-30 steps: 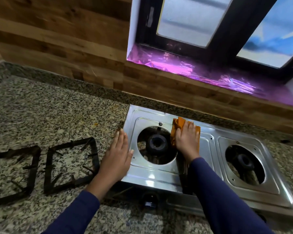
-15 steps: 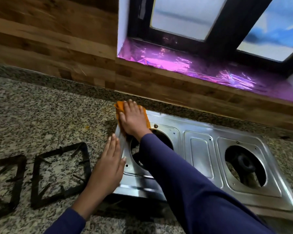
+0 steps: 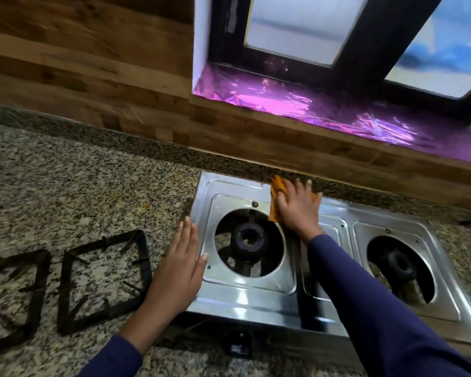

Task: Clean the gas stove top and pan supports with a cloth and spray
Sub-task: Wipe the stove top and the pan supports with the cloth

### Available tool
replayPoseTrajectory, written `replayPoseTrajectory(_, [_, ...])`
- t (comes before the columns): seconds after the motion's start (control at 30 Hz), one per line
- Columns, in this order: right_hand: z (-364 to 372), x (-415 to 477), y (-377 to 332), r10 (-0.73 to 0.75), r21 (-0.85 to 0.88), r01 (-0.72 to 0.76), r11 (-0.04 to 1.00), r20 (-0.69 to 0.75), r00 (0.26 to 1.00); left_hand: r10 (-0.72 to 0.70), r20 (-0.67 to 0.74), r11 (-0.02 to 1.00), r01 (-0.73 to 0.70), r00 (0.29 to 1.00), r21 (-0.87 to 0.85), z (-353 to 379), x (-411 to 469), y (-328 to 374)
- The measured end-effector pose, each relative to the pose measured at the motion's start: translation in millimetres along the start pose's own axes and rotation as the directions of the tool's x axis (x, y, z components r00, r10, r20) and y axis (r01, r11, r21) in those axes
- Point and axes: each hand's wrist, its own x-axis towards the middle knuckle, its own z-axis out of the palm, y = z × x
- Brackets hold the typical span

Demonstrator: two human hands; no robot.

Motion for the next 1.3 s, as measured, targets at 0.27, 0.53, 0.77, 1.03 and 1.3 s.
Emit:
replayPoseTrajectory(0.27, [3.9,-14.8,-40.1,0.125,0.046,-0.128,0.991,0.070,0.990,-0.009,-0.004,0.999,0.009,1.000,-0.051,2.8,2.7,-3.1])
replayPoseTrajectory(0.53, [24.7,-12.8,-133.9,-0.111,0.085,0.105,0.991,0.063,0.992,-0.010,-0.043,0.987,0.003,0.999,-0.158,0.6,1.8,-0.7])
replayPoseTrajectory(0.77, [29.2,-19.1,-161.1,-0.412,0.107,0.402,0.909,0.093,0.907,-0.160,-0.235,0.878,0.029,0.959,-0.478,-1.1,-1.0,-5.9])
replayPoseTrajectory(1.03, [41.6,-121.3,-152.2,-0.736,0.239,0.712,0.660,0.017,0.677,-0.333,-0.186,0.663,0.089,0.924,-0.743,-21.1,-5.1,-28.0])
replayPoseTrajectory(1.3, [33.9,-224.2,-108.1,-0.836,0.331,0.793,0.511,-0.023,0.548,-0.260,0.045,0.672,0.215,0.965,-0.708,-38.9,-12.3,-14.4])
